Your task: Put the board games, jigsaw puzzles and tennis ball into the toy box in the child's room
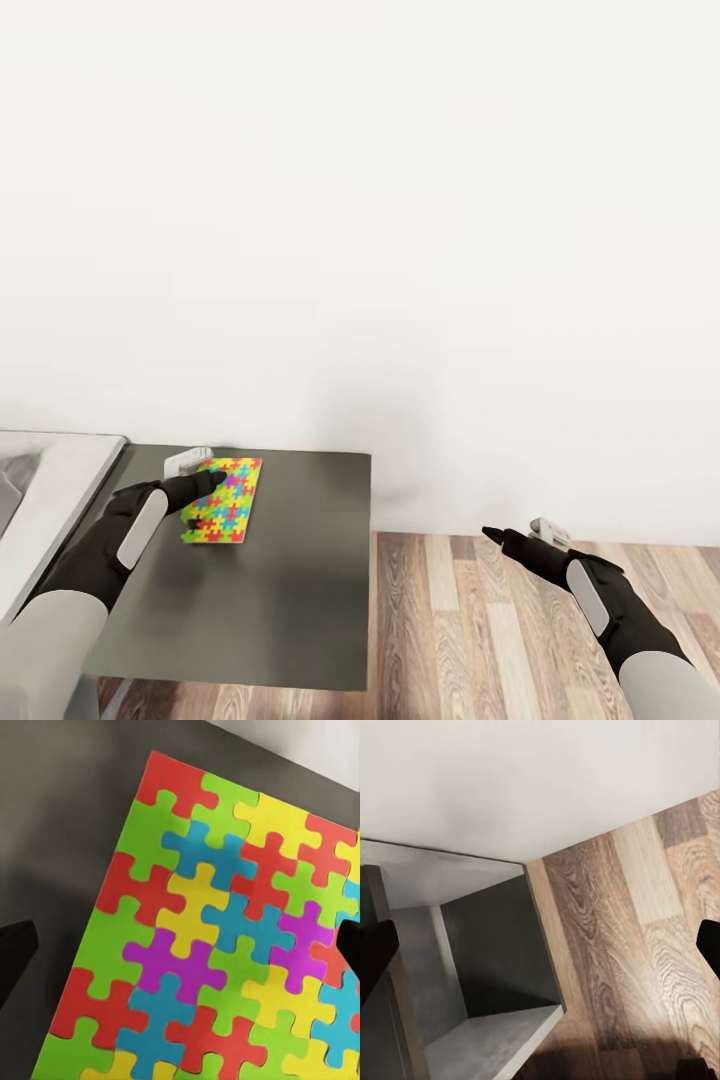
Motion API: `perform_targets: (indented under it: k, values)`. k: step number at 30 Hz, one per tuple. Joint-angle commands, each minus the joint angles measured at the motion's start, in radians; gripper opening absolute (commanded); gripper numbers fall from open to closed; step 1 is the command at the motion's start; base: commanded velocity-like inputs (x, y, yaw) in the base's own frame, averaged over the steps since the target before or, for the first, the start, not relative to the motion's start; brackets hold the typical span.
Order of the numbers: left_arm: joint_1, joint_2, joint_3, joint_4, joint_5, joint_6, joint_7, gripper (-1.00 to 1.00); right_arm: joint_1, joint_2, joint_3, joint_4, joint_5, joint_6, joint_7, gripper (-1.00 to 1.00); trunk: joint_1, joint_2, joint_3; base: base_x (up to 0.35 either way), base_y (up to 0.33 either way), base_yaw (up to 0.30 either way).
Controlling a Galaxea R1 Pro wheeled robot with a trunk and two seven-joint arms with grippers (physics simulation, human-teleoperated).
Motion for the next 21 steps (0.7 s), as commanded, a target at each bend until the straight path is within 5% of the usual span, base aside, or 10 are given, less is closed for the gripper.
perform_targets:
  k: [1,21]
  values:
    - [0.0,0.0,0.0,-0.002,0.011,0.005,0.008,1.0,-0.001,0.0,-0.003,-0.001,-0.004,0.007,0.002,1.0,0.001,-0.002,-0.002,0.019,0.01,0.0]
    - [-0.001,-0.001,-0.002,-0.002,0.011,0.005,0.007,1.0,-0.001,0.002,-0.003,-0.002,-0.003,0.01,0.003,1.0,0.001,-0.002,-0.004,0.002,0.006,0.0]
